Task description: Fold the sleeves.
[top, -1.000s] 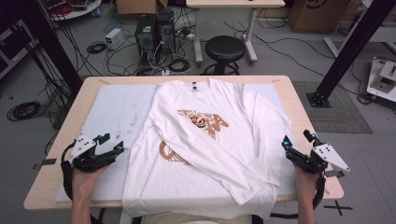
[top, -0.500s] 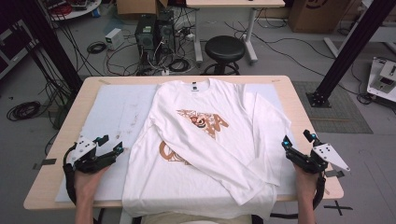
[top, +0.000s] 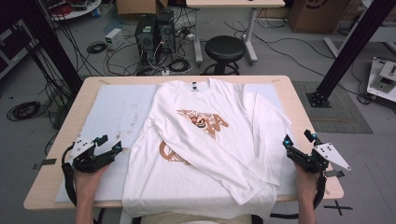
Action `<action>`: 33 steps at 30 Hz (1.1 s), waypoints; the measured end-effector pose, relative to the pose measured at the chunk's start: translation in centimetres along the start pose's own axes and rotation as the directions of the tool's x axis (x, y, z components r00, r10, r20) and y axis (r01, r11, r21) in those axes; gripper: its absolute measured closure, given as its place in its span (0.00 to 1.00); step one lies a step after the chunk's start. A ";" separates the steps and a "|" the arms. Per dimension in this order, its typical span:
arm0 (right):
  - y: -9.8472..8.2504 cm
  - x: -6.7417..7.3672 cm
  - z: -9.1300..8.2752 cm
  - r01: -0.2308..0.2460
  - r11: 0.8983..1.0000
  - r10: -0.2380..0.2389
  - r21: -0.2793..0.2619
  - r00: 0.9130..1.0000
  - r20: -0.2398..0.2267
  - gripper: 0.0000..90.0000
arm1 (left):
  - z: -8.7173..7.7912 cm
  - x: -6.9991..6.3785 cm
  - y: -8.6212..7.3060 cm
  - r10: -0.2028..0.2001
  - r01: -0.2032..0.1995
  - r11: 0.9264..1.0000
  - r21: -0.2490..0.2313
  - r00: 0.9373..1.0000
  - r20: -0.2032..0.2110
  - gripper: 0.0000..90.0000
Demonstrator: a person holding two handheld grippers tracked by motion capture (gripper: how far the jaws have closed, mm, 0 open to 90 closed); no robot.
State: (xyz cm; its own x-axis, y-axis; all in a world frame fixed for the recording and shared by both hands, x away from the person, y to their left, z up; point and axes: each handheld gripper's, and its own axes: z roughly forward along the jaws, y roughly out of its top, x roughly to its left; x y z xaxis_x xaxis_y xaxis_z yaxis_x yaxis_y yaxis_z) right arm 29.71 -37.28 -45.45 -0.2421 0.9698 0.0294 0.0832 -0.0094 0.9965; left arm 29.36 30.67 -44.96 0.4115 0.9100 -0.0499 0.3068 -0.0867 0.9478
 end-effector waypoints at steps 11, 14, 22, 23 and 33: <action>0.2 0.1 0.5 0.036 0.998 -0.034 0.052 0.999 -0.042 0.25 | 0.0 -0.2 0.0 0.016 -0.016 1.000 0.000 1.000 -0.012 0.39; 0.2 0.2 0.3 0.047 0.998 -0.042 0.051 0.994 -0.100 0.41 | 0.0 -0.2 0.0 0.015 -0.015 1.000 0.004 1.000 -0.017 0.39; 0.9 1.8 0.9 0.118 0.981 -0.077 0.151 0.964 -0.253 0.46 | 0.1 -0.2 0.0 0.014 -0.014 1.000 0.004 1.000 -0.018 0.39; 1.1 2.0 1.0 0.136 0.976 -0.085 0.169 0.956 -0.282 0.47 | 0.1 -0.2 0.0 0.015 -0.015 1.000 0.004 1.000 -0.018 0.39; 2.2 5.3 1.4 0.288 0.901 -0.109 0.325 0.875 -0.472 0.53 | 0.0 -0.3 0.0 0.023 -0.023 1.000 0.005 1.000 -0.021 0.39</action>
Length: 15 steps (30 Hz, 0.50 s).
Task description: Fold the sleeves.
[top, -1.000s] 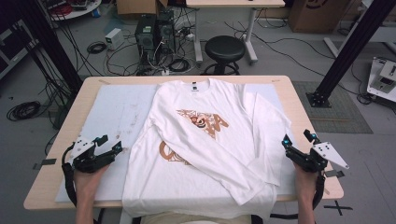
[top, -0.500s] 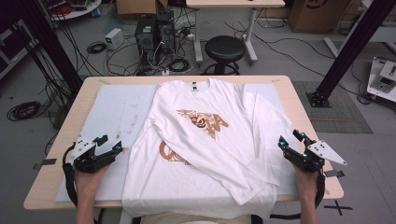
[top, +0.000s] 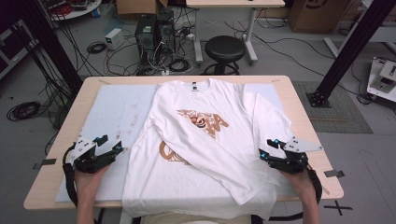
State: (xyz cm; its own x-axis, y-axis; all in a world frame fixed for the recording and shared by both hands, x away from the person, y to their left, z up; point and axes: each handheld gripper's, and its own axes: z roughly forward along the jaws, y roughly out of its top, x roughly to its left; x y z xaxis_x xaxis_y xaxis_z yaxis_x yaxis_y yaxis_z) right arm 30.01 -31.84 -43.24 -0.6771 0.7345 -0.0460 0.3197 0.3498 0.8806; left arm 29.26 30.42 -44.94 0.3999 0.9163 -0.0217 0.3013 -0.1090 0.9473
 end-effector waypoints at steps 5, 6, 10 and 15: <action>-0.1 0.3 0.1 -0.007 0.999 0.008 0.033 0.999 -0.036 0.53 | 0.0 0.0 0.0 -0.002 0.002 1.000 0.003 1.000 0.000 0.39; -0.1 0.4 0.2 -0.004 0.999 0.006 0.039 0.999 -0.041 0.53 | 0.1 0.0 0.0 -0.002 0.002 1.000 0.005 1.000 -0.001 0.39; -0.2 1.1 0.7 0.058 0.994 -0.052 0.097 0.997 -0.060 0.51 | 0.1 0.0 0.0 0.000 0.000 1.000 0.009 1.000 -0.001 0.39; -0.4 1.4 1.3 0.102 0.983 -0.094 0.155 0.994 -0.054 0.51 | 0.1 0.0 0.0 0.000 0.000 1.000 0.009 1.000 -0.002 0.39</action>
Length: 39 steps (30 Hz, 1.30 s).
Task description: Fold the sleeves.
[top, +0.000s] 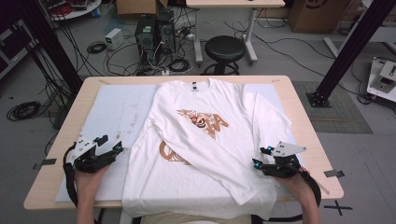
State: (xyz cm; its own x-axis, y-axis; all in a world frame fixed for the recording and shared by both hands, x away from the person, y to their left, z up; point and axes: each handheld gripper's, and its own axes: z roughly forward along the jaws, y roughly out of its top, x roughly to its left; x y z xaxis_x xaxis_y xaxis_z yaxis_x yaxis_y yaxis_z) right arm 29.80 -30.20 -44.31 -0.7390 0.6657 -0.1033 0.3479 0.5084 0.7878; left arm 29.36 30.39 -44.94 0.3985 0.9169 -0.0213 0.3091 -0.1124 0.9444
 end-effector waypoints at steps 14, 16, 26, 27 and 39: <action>-1.8 -1.5 -1.2 -0.056 0.996 0.055 0.067 0.998 0.028 0.57 | 0.1 -0.1 0.0 0.005 -0.005 1.000 0.006 1.000 -0.003 0.39; -2.0 -1.7 -1.2 -0.073 0.995 0.071 0.066 0.997 0.023 0.58 | 0.1 -0.1 0.0 0.001 -0.001 1.000 0.008 1.000 -0.003 0.39; -2.5 -2.3 -1.6 -0.089 0.995 0.091 0.055 0.995 -0.038 0.84 | 0.1 -0.1 0.0 0.005 -0.005 1.000 0.008 1.000 -0.007 0.39; -2.5 -2.3 -1.6 -0.089 0.995 0.091 0.055 0.995 -0.038 0.84 | 0.1 -0.1 0.0 0.005 -0.005 1.000 0.008 1.000 -0.007 0.39; -2.8 -2.9 -2.3 -0.135 0.991 0.135 0.004 0.991 0.011 1.00 | 0.1 -0.1 0.0 0.001 -0.001 1.000 0.008 1.000 -0.008 0.39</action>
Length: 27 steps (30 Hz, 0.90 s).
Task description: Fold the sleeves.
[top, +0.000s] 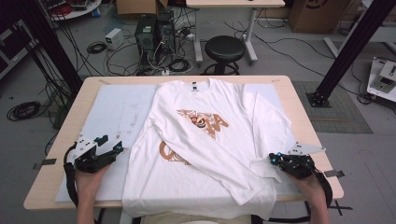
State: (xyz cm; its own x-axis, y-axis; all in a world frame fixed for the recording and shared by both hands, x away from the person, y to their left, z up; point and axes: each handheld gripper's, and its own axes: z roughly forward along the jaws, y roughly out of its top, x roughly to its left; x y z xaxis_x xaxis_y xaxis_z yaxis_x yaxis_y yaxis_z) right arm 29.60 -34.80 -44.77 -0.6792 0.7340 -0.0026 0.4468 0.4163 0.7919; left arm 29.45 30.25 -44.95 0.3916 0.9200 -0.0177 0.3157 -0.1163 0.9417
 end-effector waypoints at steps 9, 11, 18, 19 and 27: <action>1.2 0.5 -1.2 -0.005 0.997 0.006 -0.079 1.000 0.013 1.00 | 0.0 0.0 0.0 0.001 -0.001 1.000 0.004 1.000 -0.005 0.39; 1.4 0.6 -1.4 0.001 0.996 0.000 -0.086 1.000 0.018 1.00 | 0.0 0.0 0.0 0.001 -0.001 1.000 0.005 1.000 -0.005 0.39; 1.1 0.0 -1.8 -0.025 0.995 0.031 -0.096 0.998 0.058 1.00 | 0.0 0.0 0.0 -0.001 0.001 1.000 0.004 1.000 -0.004 0.39; 0.9 -0.3 -1.9 -0.030 0.996 0.037 -0.088 0.996 0.078 1.00 | 0.0 0.0 0.0 -0.001 0.001 1.000 0.006 1.000 -0.005 0.39; -0.7 -1.2 -0.6 -0.056 0.998 0.056 -0.036 0.998 -0.001 0.94 | 0.0 0.0 0.0 0.002 -0.002 1.000 0.012 1.000 -0.006 0.39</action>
State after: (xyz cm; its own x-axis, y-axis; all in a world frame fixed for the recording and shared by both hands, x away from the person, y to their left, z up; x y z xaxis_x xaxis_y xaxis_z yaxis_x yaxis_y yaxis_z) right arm 29.73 -36.26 -44.90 -0.6533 0.7559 0.0424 0.4628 0.3544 0.8125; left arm 29.49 30.20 -44.94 0.3867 0.9221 -0.0137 0.3252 -0.1224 0.9377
